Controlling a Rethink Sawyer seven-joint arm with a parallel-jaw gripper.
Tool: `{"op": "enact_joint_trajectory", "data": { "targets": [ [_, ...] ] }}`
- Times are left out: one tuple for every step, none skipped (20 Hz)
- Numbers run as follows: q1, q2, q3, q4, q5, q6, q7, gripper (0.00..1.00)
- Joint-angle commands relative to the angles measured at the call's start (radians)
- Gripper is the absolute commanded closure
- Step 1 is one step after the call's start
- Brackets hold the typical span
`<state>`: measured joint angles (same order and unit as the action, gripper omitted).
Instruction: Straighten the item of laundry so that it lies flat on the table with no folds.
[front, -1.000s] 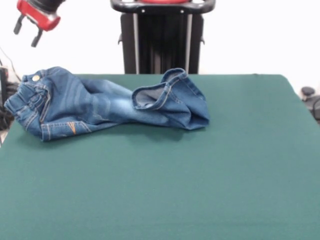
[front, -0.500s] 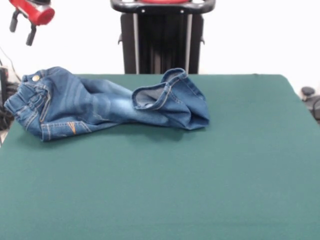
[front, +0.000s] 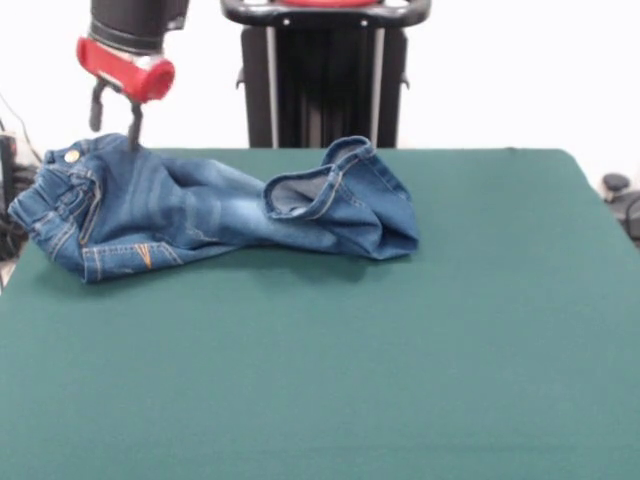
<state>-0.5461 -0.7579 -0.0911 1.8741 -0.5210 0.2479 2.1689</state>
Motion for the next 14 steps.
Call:
{"op": "enact_joint_trajectory", "data": {
  "targets": [
    [0.105,0.012,0.163,0.078,0.123,0.169,0.07,0.0],
    [0.117,0.005,0.162,0.079,0.142,0.184,0.076,0.0],
    [0.131,-0.001,0.158,0.076,0.157,0.196,0.081,0.0],
    [0.147,-0.003,0.153,0.07,0.17,0.212,0.086,0.0],
    [0.162,-0.006,0.149,0.064,0.184,0.227,0.092,0.0],
    [0.181,-0.006,0.143,0.054,0.196,0.242,0.097,0.0],
    [0.198,-0.002,0.134,0.042,0.207,0.254,0.102,0.0],
    [0.215,0.005,0.124,0.028,0.217,0.261,0.11,0.0],
    [0.23,0.019,0.113,0.011,0.223,0.262,0.118,0.0],
    [0.245,0.034,0.103,-0.006,0.228,0.263,0.126,0.0],
    [0.259,0.051,0.093,-0.024,0.233,0.263,0.134,0.0],
    [0.268,0.071,0.088,-0.038,0.242,0.263,0.139,0.0],
    [0.277,0.09,0.086,-0.05,0.253,0.263,0.145,0.0],
    [0.283,0.109,0.085,-0.059,0.261,0.263,0.148,0.0]
  ]
}}
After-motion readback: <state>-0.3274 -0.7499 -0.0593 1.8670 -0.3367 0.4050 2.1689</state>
